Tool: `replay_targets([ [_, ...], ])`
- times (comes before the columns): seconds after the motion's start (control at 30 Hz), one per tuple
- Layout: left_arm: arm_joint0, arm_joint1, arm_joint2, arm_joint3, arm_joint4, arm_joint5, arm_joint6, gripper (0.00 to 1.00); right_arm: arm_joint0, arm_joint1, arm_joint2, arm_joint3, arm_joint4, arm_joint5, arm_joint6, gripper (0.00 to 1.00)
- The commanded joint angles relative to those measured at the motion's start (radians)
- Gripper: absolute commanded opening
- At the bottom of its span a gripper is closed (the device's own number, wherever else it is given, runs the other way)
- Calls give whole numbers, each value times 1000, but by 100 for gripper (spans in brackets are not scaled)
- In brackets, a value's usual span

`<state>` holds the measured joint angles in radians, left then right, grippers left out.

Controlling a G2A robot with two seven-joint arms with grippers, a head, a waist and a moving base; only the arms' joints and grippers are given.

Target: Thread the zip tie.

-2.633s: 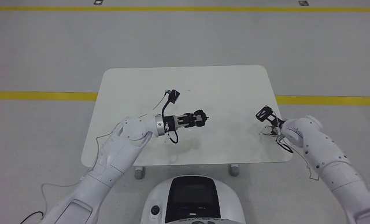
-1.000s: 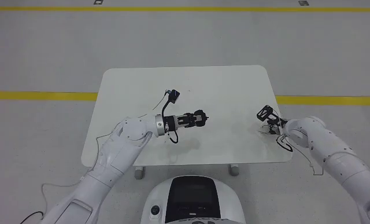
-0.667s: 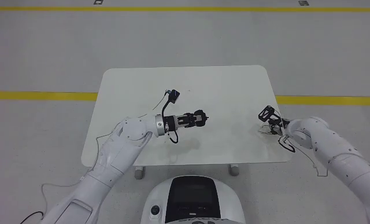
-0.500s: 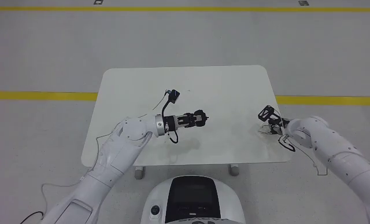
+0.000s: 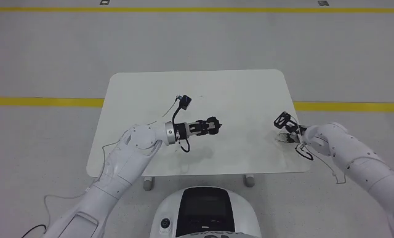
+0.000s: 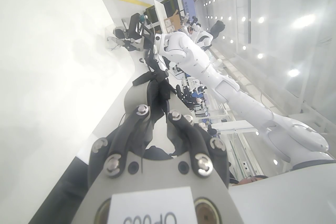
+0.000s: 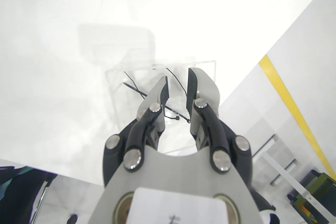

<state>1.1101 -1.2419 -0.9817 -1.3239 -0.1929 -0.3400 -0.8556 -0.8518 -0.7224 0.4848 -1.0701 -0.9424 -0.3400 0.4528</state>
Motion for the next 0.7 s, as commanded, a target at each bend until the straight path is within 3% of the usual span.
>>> replay_targets([
  [0.0, 0, 0, 0, 0, 0, 0, 0, 0, 8, -2, -13, 8, 5, 0, -7, 18],
  [0.27, 0, 0, 0, 0, 0, 0, 0, 0, 38, -12, -68, 46, 17, 0, -45, 27],
  [0.43, 0, 0, 0, 0, 0, 0, 0, 0, 59, -20, -102, 69, 36, 0, -53, 24],
  [0.67, 0, 0, 0, 0, 0, 0, 0, 0, 90, -31, -146, 98, 86, 0, -45, 0],
])
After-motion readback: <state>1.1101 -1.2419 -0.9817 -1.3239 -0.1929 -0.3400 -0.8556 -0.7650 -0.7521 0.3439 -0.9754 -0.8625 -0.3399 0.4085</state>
